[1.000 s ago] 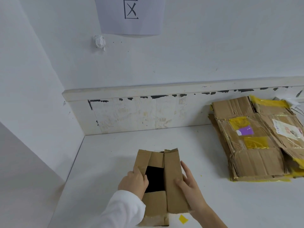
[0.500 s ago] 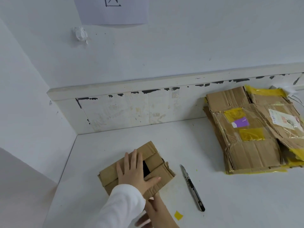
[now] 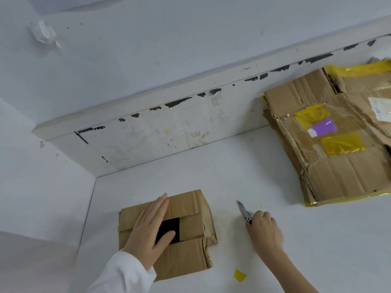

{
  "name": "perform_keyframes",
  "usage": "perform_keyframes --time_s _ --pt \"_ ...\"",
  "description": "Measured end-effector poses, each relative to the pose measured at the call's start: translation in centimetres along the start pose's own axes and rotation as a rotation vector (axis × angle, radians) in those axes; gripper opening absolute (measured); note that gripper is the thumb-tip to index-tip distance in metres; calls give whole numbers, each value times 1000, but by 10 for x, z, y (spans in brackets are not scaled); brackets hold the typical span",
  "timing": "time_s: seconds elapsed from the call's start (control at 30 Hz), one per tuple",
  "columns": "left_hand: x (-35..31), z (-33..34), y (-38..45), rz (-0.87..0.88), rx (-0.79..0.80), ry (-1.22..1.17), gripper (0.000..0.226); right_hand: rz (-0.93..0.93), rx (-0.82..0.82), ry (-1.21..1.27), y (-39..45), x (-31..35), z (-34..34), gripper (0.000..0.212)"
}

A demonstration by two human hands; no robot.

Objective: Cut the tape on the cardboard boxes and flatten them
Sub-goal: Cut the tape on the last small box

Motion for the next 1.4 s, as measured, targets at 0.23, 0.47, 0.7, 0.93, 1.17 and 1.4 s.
perform_keyframes --time_s 0.23,0.47,0.7,0.93,1.17,1.4 --pt "15 -6 0 -133 -160 -100 85 -377 117 673 -30 40 -26 8" --pt "20 -7 5 -126 -177 -169 54 -480 -28 314 -59 85 -55 23" --pt "8 -16 3 -101 -257 -96 77 -453 9 269 -58 89 -58 23" --pt "10 -16 3 -113 -301 -35 89 -436 20 311 -59 90 -57 24" --pt "13 -16 3 -126 -319 -25 88 -408 47 338 -59 89 -56 21" --pt "12 -16 2 -126 -340 -5 84 -383 98 337 -60 90 -53 40"
Point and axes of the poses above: each hand's wrist, its own y-axis towards the middle knuckle, its own z-axis out of the palm, x = y × z, the point moved 10 cm from there along y, towards the middle knuckle, and after that the axes turned 10 degrees about x, right-handed, at the moved point
